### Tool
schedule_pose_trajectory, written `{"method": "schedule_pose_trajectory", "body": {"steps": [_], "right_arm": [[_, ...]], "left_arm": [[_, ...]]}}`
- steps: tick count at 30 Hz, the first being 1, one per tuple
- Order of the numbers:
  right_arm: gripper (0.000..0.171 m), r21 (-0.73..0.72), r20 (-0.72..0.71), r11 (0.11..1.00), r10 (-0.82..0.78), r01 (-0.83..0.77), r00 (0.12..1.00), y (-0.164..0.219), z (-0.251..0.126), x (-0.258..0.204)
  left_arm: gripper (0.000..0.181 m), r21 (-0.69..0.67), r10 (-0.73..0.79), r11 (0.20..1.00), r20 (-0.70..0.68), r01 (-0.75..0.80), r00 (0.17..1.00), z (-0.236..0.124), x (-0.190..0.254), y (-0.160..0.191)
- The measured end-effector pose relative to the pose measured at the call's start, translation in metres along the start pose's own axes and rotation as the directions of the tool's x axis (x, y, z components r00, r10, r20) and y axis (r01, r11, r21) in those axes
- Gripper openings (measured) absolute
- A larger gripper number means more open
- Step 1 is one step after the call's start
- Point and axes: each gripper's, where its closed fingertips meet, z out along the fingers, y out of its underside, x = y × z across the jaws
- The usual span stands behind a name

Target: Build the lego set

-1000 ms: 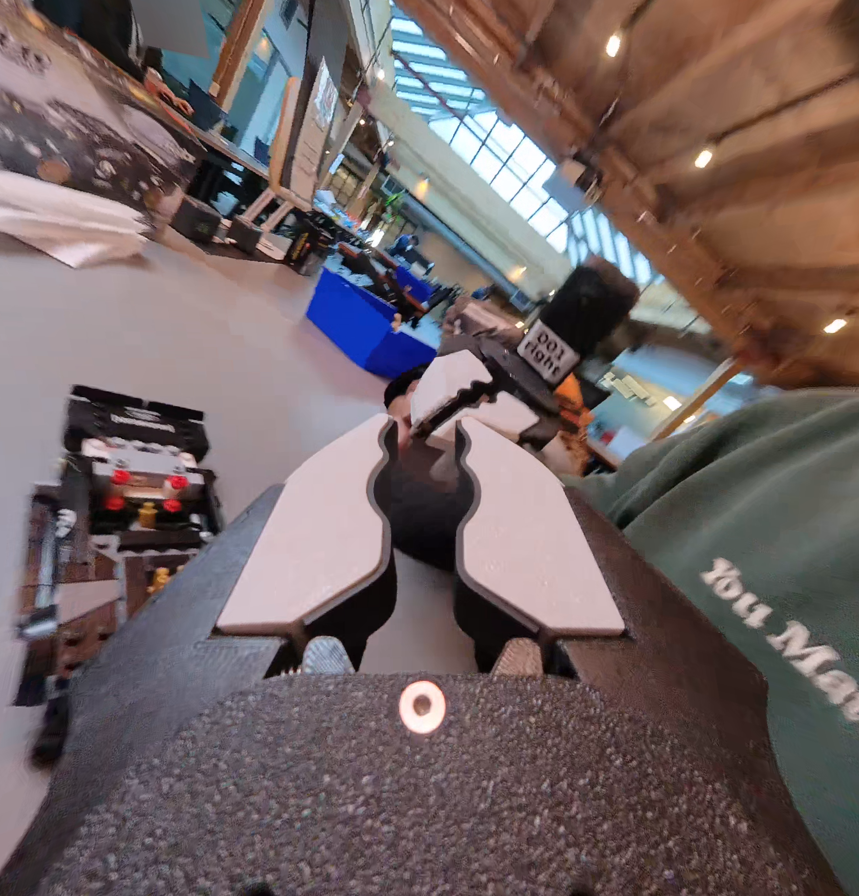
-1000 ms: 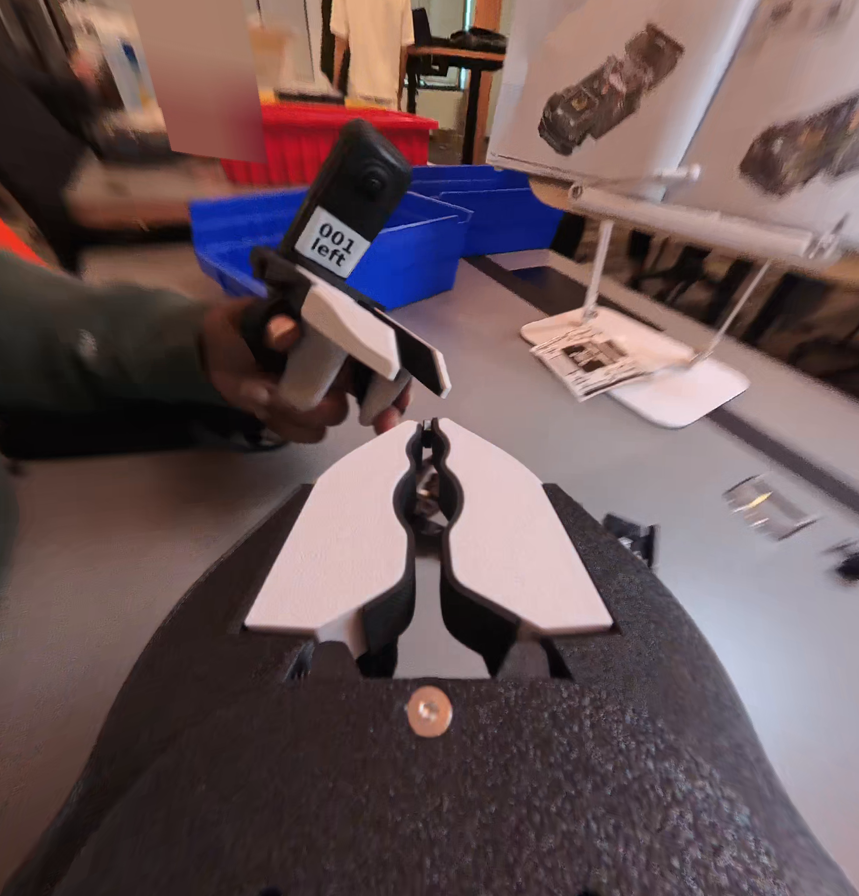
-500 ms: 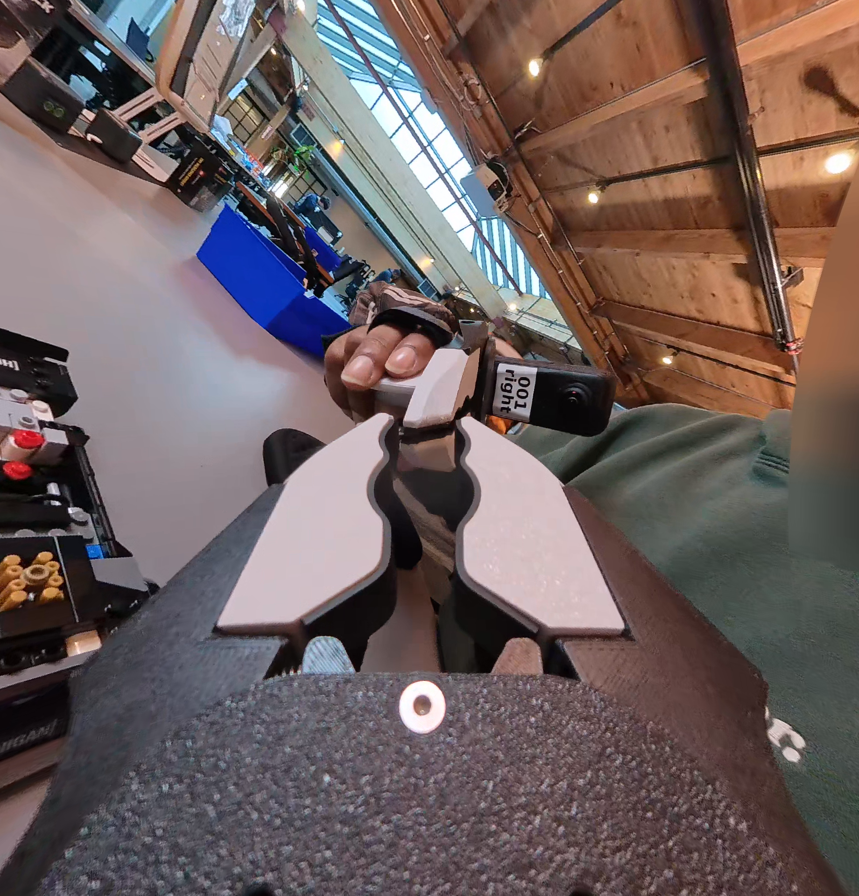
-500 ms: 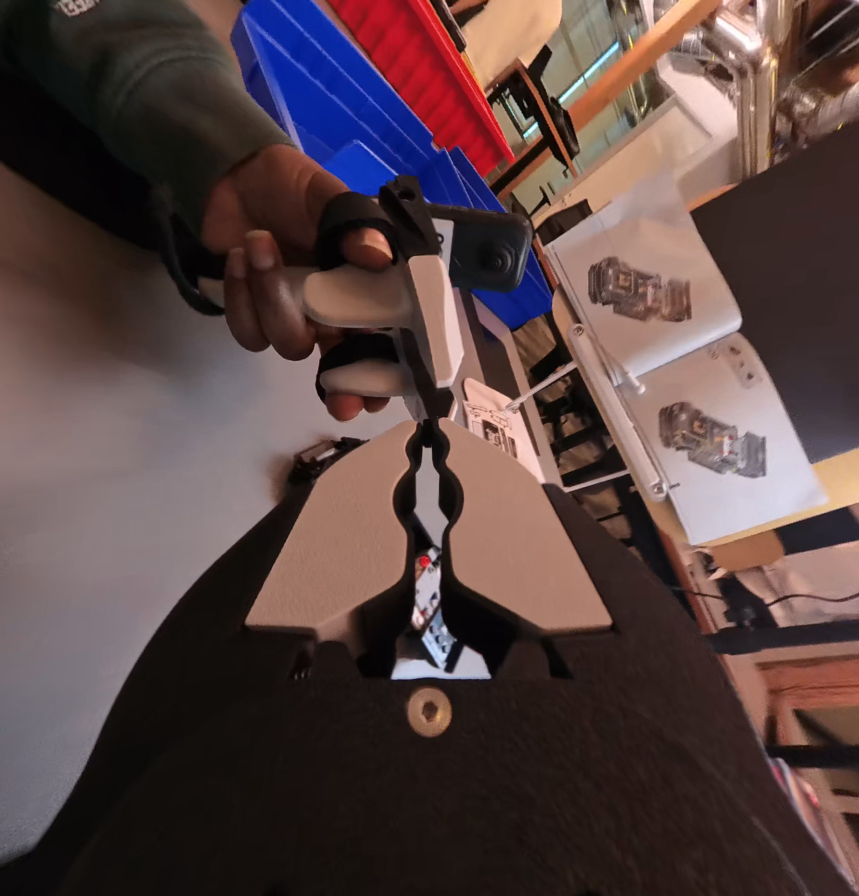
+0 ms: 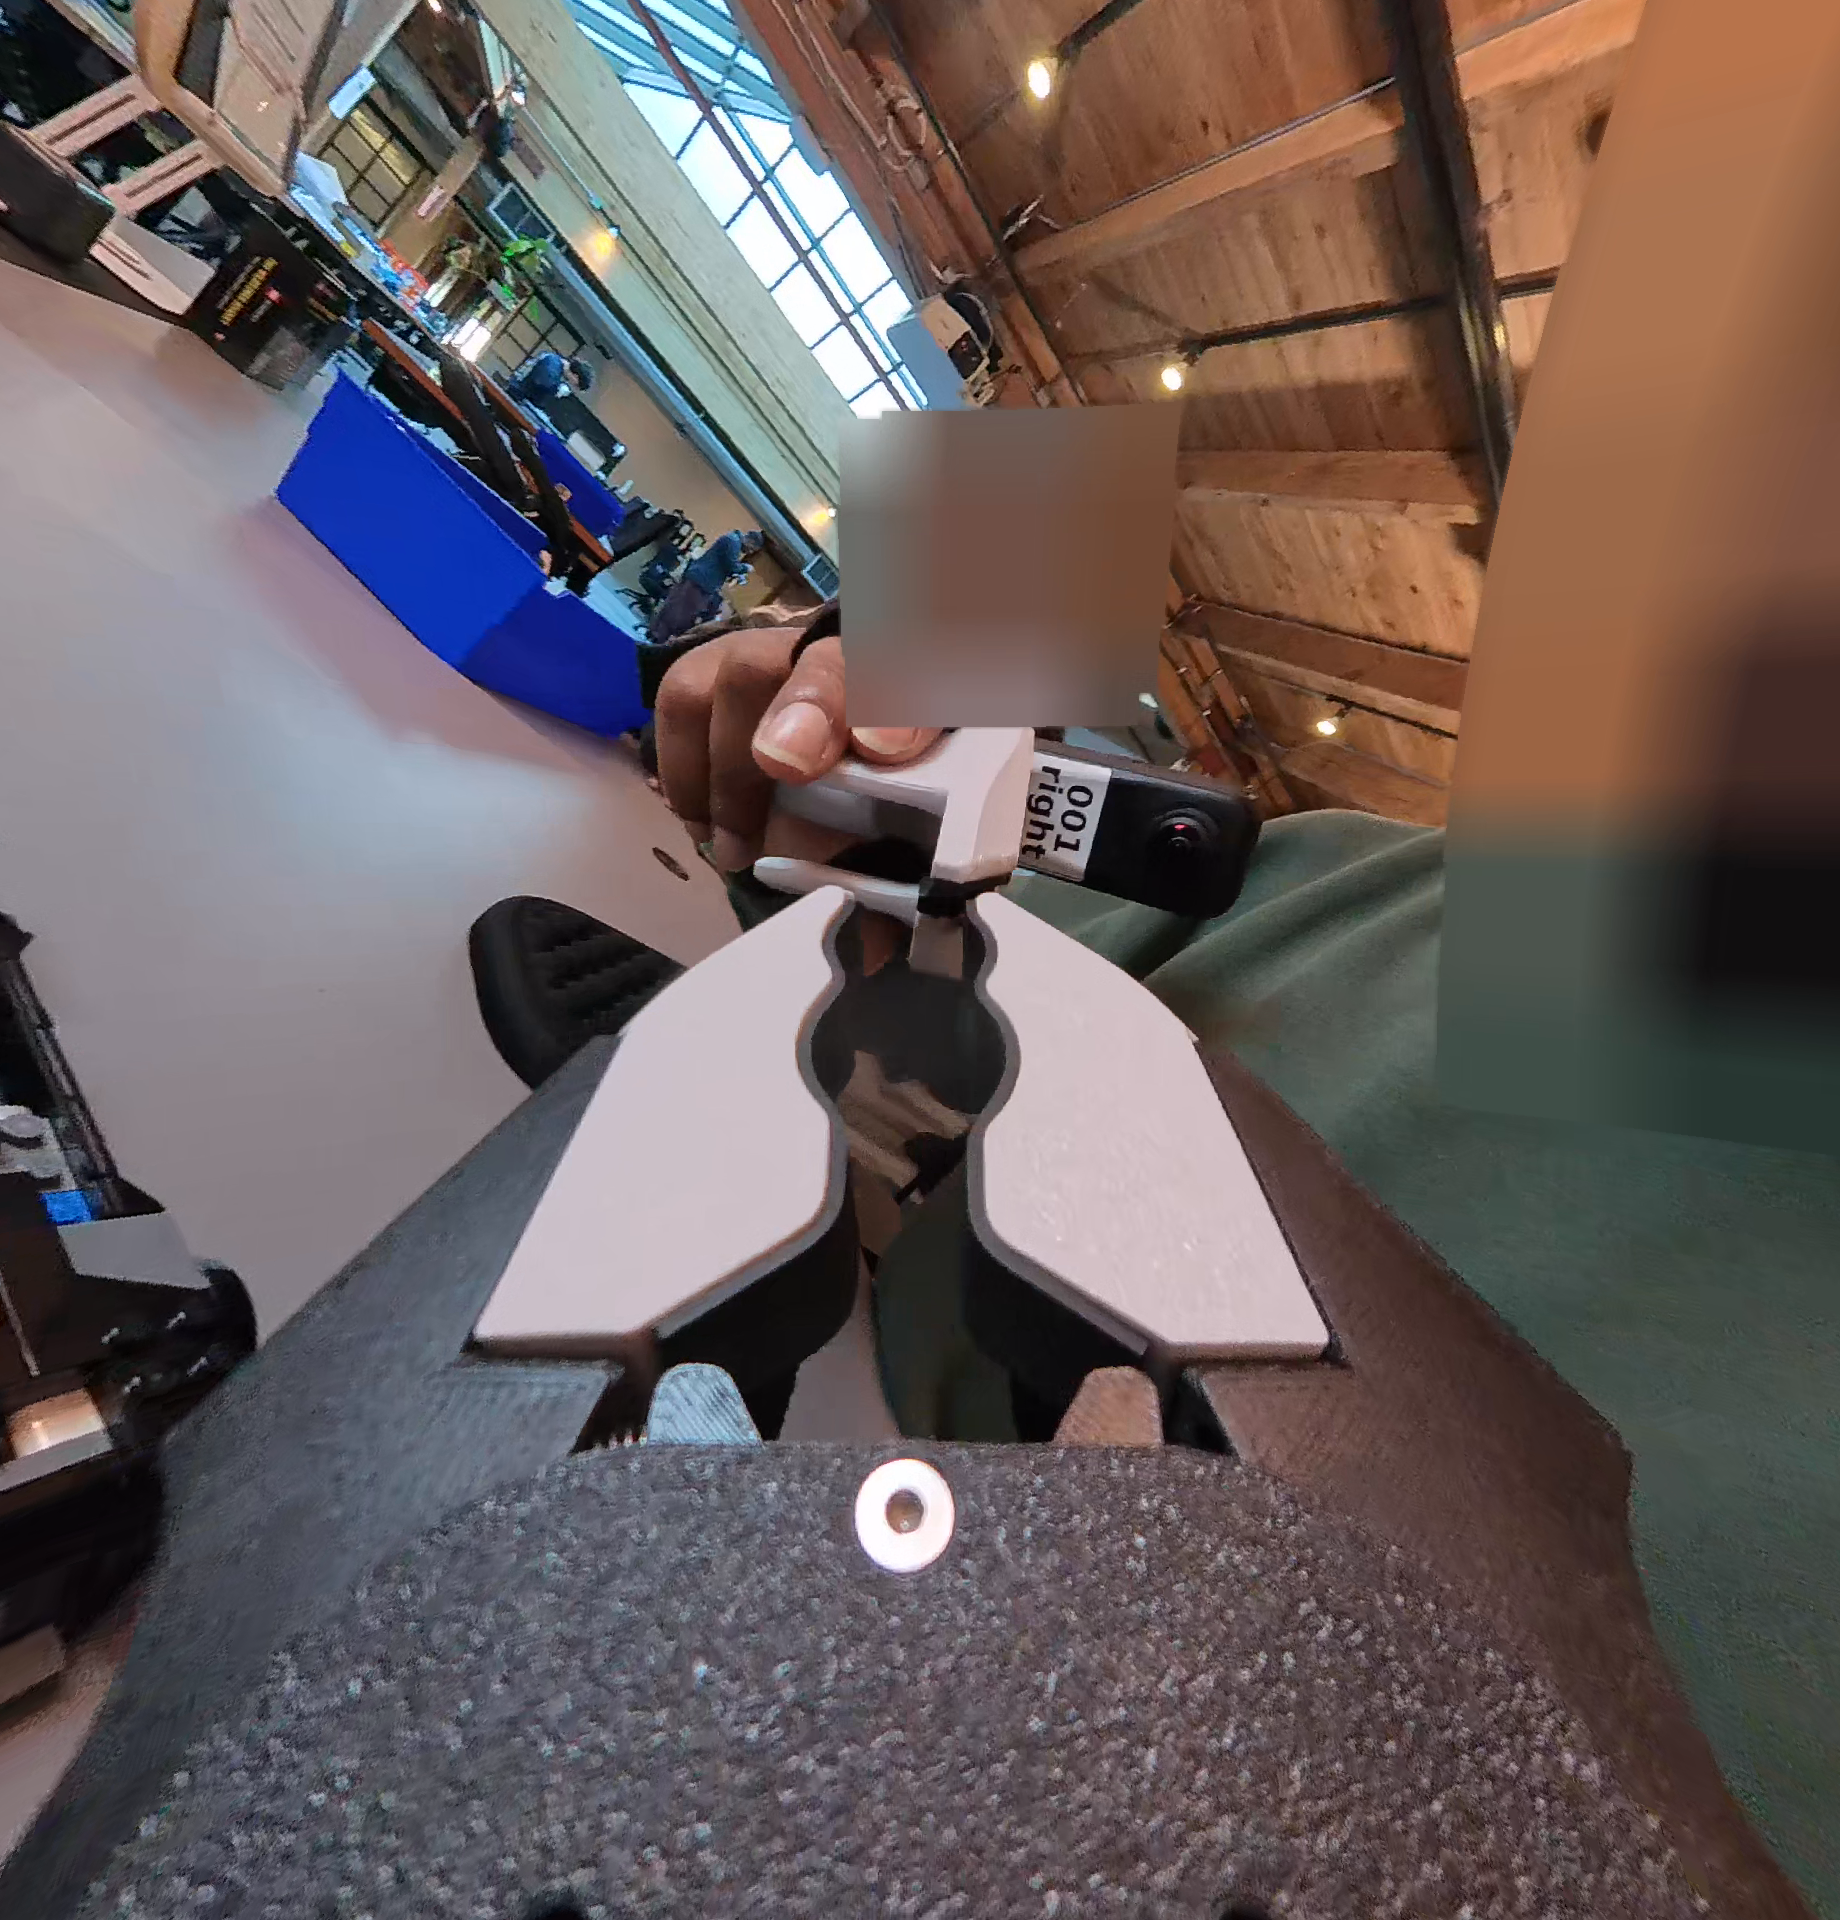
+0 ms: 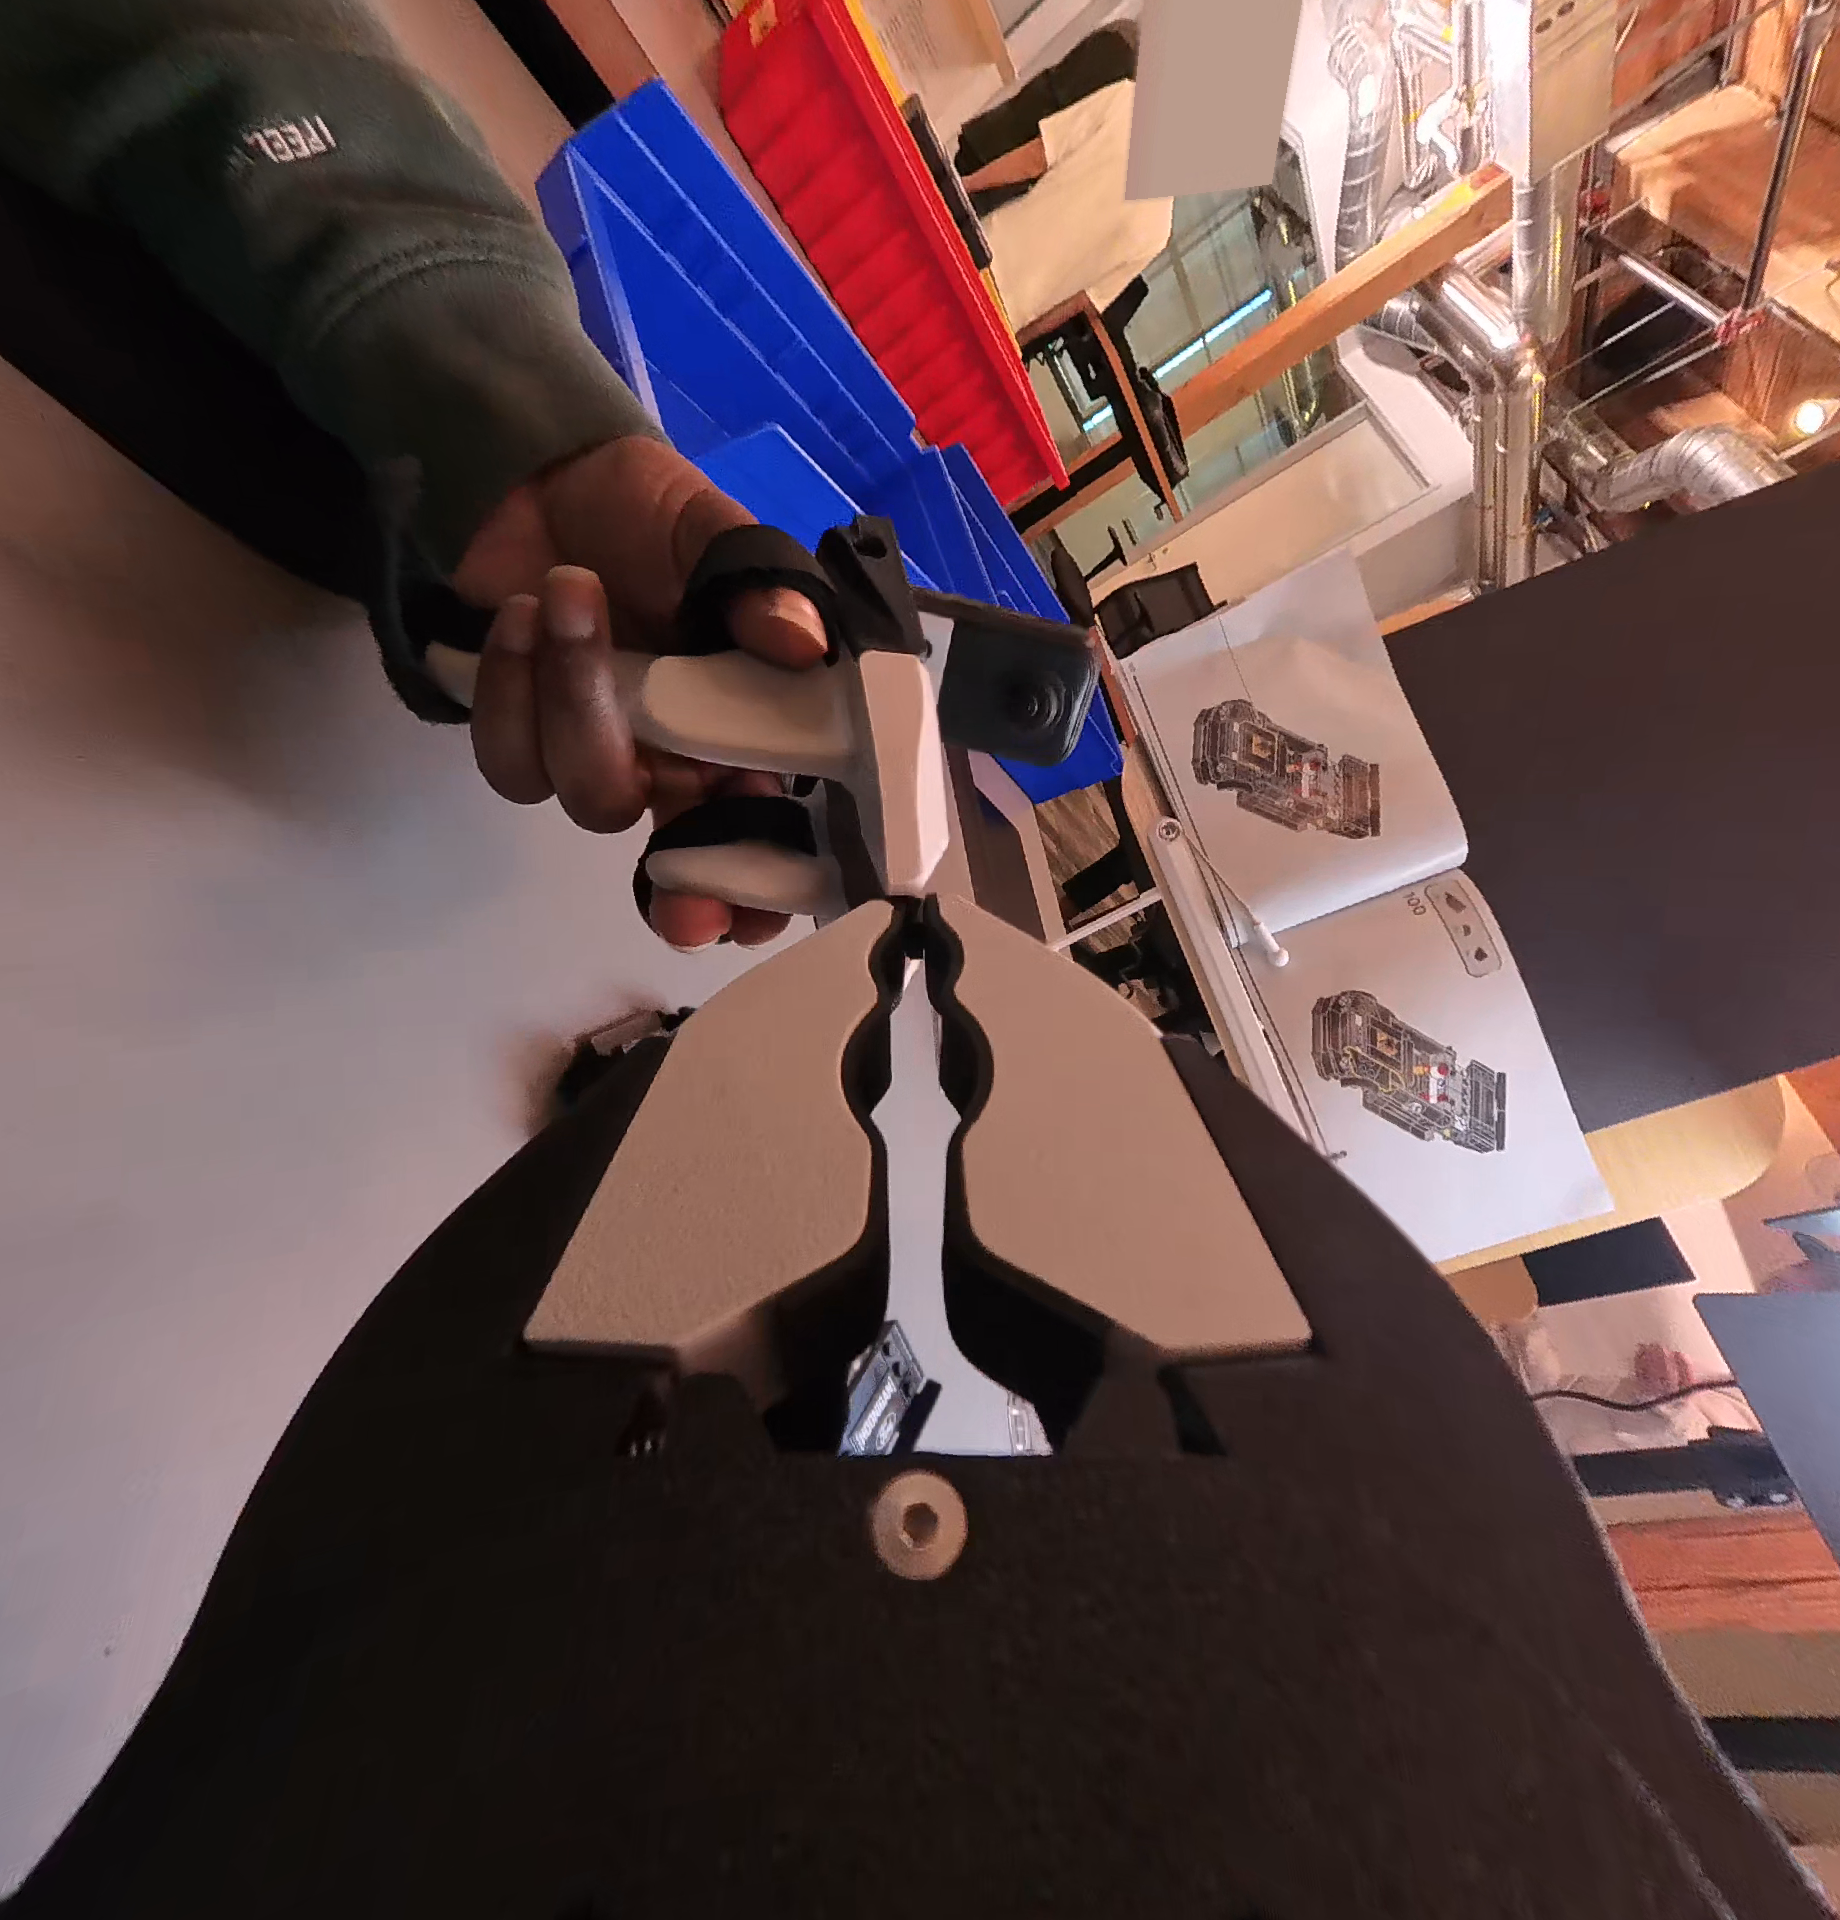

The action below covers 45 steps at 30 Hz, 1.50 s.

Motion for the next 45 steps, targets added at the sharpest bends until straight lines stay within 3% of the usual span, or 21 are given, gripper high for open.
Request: {"method": "schedule_pose_trajectory", "body": {"steps": [7, 11, 15, 18, 21, 24, 30, 40, 43, 45], "right_arm": [[0.003, 0.016, 0.01, 1.0, -0.014, 0.014, 1.0, -0.002, -0.001, -0.003], [0.004, 0.011, 0.007, 1.0, 0.004, -0.004, 1.0, -0.001, -0.001, -0.003], [0.019, 0.018, 0.03, 0.983, 0.184, -0.184, 0.983, -0.003, -0.004, 0.001], [0.013, 0.04, 0.108, 0.907, 0.413, -0.419, 0.904, -0.007, -0.008, 0.003], [0.013, 0.029, 0.196, 0.773, 0.617, -0.634, 0.762, -0.005, -0.009, 0.0], [0.017, -0.013, 0.262, 0.673, 0.715, -0.739, 0.647, -0.004, -0.008, -0.009], [0.009, -0.044, 0.255, 0.636, 0.753, -0.77, 0.607, -0.002, -0.006, -0.016], [0.008, -0.088, 0.183, 0.571, 0.815, -0.816, 0.551, 0.012, -0.003, -0.017], [0.008, -0.105, 0.111, 0.54, 0.841, -0.835, 0.53, 0.027, -0.007, -0.017], [0.008, -0.118, 0.065, 0.512, 0.859, -0.851, 0.508, 0.038, -0.012, -0.016]], "left_arm": [[0.008, 0.0, -0.01, 1.0, -0.042, 0.01, 0.999, 0.0, 0.006, 0.001], [0.008, -0.017, 0.056, 0.998, -0.023, -0.056, 0.998, -0.001, 0.006, 0.002], [0.008, -0.029, 0.126, 0.991, -0.019, -0.127, 0.992, -0.006, 0.006, 0.002], [0.008, -0.052, 0.213, 0.976, 0.009, -0.213, 0.977, -0.009, 0.005, 0.002], [0.008, -0.08, 0.283, 0.956, 0.015, -0.281, 0.959, -0.009, 0.006, 0.005], [0.008, -0.103, 0.327, 0.941, 0.023, -0.323, 0.945, -0.006, 0.006, 0.009], [0.008, -0.133, 0.361, 0.926, 0.034, -0.354, 0.932, -0.004, 0.004, 0.014], [0.011, -0.175, 0.394, 0.912, 0.12, -0.371, 0.911, -0.007, -0.008, 0.012], [0.023, -0.201, 0.428, 0.899, 0.221, -0.388, 0.877, -0.016, -0.022, 0.003], [0.029, -0.284, 0.486, 0.871, 0.378, -0.401, 0.788, -0.033, -0.049, -0.005]]}}
